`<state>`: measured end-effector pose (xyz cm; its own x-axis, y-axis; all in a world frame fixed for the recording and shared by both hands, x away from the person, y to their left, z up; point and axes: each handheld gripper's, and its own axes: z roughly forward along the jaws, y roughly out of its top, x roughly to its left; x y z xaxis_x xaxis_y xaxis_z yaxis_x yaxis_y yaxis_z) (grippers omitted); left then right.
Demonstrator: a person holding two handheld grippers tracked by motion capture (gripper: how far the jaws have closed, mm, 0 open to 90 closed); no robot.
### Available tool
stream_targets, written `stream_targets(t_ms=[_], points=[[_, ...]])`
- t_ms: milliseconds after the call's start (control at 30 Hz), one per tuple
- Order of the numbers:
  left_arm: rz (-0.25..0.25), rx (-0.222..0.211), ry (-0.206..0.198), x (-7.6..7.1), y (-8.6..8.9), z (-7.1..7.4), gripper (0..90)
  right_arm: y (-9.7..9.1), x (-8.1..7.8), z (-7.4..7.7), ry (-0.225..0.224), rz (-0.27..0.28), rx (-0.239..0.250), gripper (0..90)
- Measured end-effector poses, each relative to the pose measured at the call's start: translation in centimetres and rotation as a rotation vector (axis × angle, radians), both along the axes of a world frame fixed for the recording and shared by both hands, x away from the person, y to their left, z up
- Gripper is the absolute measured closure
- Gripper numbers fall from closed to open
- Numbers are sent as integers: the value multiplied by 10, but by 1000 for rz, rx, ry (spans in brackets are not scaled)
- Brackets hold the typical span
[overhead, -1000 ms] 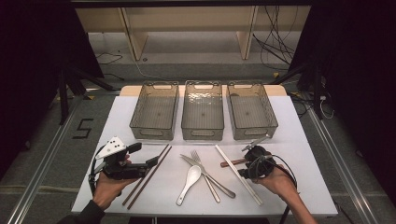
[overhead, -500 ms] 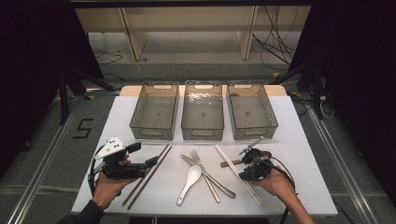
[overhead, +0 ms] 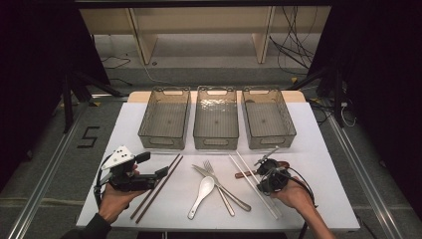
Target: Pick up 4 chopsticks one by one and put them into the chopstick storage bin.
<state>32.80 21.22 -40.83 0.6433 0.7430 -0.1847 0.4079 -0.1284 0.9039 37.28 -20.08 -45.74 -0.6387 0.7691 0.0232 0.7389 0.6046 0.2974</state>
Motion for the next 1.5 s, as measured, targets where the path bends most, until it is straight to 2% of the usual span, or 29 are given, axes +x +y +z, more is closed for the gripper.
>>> stream_targets(t_ms=[167,567,867,1133,1300,1500], points=[[0,0,0,0,0,0,128,-1,2,0,0,-10,-5,834],[1,1,-1,0,1,0,128,-5,3,2,-10,-35,2,850],[2,0,-2,0,2,1,128,-8,-1,16,-64,-23,51,852],[2,0,1,0,2,0,128,-6,-3,27,-119,-21,122,852],[3,-20,16,1,0,0,129,0,-5,35,-155,-9,174,852],[-32,-32,37,1,-12,-1,130,9,-5,48,-207,-15,270,852]])
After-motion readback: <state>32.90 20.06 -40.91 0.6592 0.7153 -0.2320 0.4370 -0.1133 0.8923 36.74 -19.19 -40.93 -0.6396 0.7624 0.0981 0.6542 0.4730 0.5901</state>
